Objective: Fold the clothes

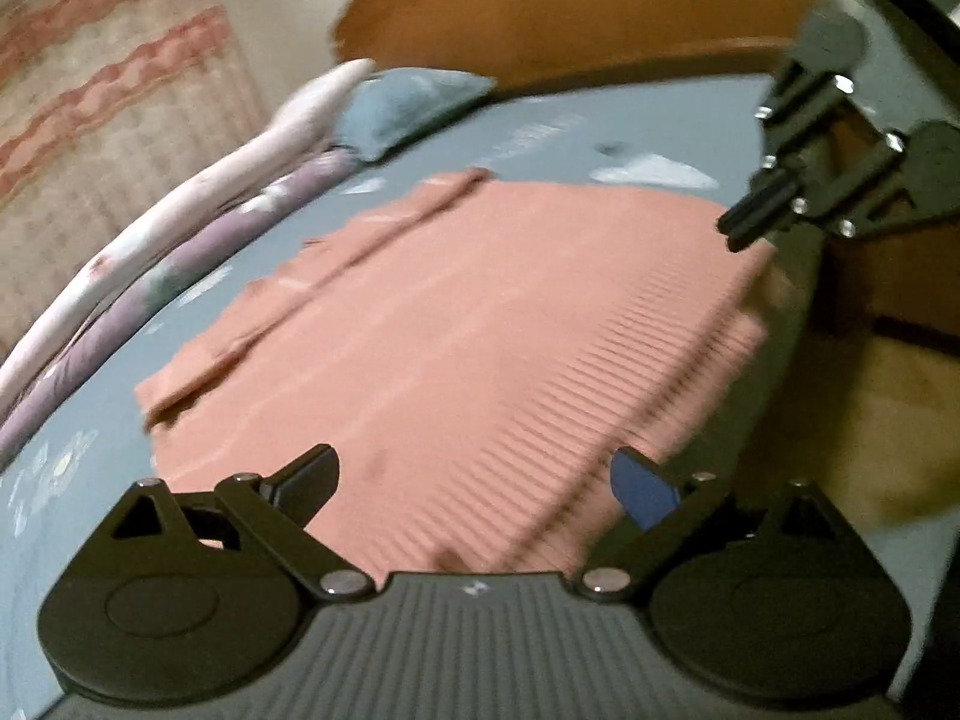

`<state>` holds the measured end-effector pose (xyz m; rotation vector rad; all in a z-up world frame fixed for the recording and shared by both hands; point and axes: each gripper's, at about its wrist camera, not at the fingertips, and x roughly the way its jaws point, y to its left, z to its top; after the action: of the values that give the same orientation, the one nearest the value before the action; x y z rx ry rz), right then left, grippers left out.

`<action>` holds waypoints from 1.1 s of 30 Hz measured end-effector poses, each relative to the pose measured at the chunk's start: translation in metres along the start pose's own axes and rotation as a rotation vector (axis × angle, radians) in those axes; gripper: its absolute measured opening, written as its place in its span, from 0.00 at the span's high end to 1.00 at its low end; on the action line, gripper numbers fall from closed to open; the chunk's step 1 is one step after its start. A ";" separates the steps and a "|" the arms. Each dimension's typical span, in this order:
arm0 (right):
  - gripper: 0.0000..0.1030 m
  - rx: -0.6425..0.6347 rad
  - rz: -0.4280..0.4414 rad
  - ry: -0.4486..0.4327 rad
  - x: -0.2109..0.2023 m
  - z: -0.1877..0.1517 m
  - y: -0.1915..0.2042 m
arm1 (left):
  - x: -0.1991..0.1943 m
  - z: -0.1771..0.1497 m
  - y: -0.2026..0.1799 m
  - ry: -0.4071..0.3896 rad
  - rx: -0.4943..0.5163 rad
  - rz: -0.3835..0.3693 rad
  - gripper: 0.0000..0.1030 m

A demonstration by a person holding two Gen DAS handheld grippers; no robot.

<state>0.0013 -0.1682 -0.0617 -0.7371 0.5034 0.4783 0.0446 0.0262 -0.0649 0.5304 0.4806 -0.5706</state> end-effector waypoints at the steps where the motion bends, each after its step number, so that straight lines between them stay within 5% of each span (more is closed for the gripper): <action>1: 0.92 0.044 0.007 -0.004 0.009 0.001 -0.006 | 0.006 0.000 0.006 0.011 -0.036 -0.008 0.06; 7: 0.88 0.340 0.093 0.045 0.042 -0.029 -0.033 | 0.027 -0.033 0.044 0.154 -0.359 -0.071 0.06; 9: 0.81 0.427 0.111 0.070 0.031 -0.045 -0.041 | 0.008 -0.052 0.051 0.125 -0.416 -0.095 0.05; 15: 0.77 0.490 0.144 0.061 0.027 -0.028 -0.064 | 0.001 -0.025 0.073 0.111 -0.413 -0.118 0.05; 19: 0.77 0.499 0.161 -0.026 0.073 0.018 -0.084 | 0.041 0.014 0.097 0.044 -0.452 -0.128 0.05; 24: 0.77 0.515 0.263 -0.007 0.154 0.058 -0.089 | 0.106 0.019 0.129 0.105 -0.523 -0.128 0.05; 28: 0.76 0.536 0.295 0.015 0.159 0.045 -0.088 | 0.109 -0.009 0.137 0.132 -0.526 -0.123 0.05; 33: 0.75 0.656 0.329 0.094 0.124 0.014 -0.098 | 0.084 -0.017 0.147 0.202 -0.663 -0.135 0.05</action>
<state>0.1576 -0.1932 -0.0754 -0.0432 0.8234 0.5429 0.1925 0.1100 -0.0759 -0.0812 0.8592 -0.4523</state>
